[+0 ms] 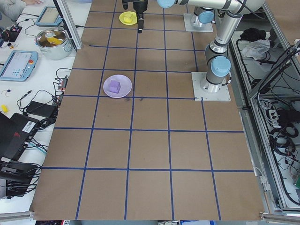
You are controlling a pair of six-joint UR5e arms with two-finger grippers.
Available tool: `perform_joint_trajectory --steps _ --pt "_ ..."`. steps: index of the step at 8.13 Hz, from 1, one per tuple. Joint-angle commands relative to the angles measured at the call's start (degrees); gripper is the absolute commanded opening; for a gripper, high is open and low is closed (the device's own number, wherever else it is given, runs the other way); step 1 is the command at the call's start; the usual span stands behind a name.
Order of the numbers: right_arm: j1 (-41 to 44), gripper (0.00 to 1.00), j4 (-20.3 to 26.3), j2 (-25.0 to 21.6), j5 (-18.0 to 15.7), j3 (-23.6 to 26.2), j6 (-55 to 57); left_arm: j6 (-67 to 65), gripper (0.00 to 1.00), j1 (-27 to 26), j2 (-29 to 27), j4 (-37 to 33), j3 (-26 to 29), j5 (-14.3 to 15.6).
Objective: Sort blocks by color into plates
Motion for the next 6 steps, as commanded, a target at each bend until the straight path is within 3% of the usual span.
perform_joint_trajectory --steps 1,6 --pt "0.0 1.0 -0.1 0.0 0.1 0.0 -0.1 -0.2 0.92 0.1 -0.6 -0.1 -0.2 0.1" --pt "0.0 1.0 -0.1 0.0 -0.2 0.0 -0.1 -0.3 1.0 0.2 -0.5 -0.5 -0.5 -0.9"
